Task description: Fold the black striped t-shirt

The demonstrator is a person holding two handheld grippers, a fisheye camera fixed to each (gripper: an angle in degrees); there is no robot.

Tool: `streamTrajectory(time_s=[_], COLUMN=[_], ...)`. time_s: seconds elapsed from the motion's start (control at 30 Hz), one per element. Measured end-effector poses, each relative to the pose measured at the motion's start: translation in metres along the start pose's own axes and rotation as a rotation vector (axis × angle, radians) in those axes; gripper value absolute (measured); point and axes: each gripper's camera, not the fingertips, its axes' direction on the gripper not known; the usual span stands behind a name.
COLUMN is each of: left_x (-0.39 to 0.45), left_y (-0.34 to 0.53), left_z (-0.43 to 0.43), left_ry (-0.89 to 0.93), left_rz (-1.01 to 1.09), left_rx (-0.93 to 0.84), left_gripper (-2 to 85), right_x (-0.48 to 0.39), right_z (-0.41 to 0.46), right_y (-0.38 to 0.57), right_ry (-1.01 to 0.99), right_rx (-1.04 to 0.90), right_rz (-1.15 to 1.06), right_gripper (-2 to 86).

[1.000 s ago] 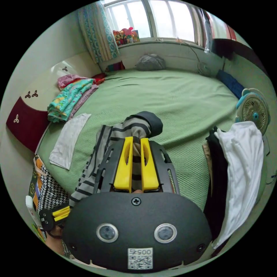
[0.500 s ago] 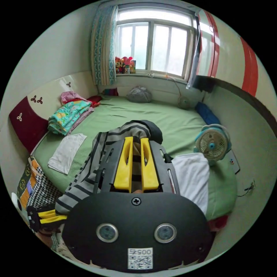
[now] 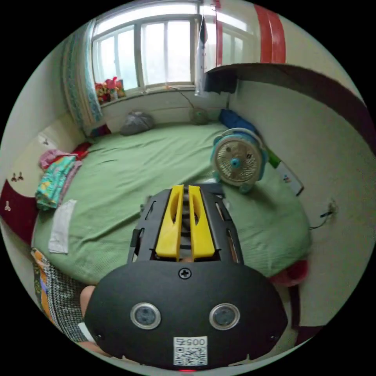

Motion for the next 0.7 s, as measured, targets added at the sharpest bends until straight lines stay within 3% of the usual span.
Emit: streamTrajectory(time_s=[0.07, 0.2, 0.37, 0.5, 0.7], left_x=[0.003, -0.002, -0.017, -0.044, -0.122], left_y=[0.001, 0.0, 0.01, 0.02, 0.029], left_z=[-0.003, -0.005, -0.02, -0.045, -0.099], left_ry=[-0.009, 0.01, 0.019, 0.036, -0.091], left_rz=[0.023, 0.032, 0.061, 0.058, -0.01], left_rx=[0.006, -0.02, -0.035, -0.024, 0.035], left_gripper=[4.4, 4.5, 4.9, 4.4, 1.4], right_x=[-0.009, -0.041, -0.048, -0.062, -0.082], right_z=[0.013, 0.047, 0.099, 0.118, 0.095], right_y=[0.019, 0.051, 0.059, 0.058, 0.052], right_ry=[-0.03, 0.175, 0.176, 0.25, 0.339], right_rx=[-0.054, -0.139, -0.263, -0.234, -0.2], right_rz=[-0.05, -0.171, -0.079, -0.08, -0.052], right_gripper=[0.1, 0.6, -0.6, -0.8, 0.0])
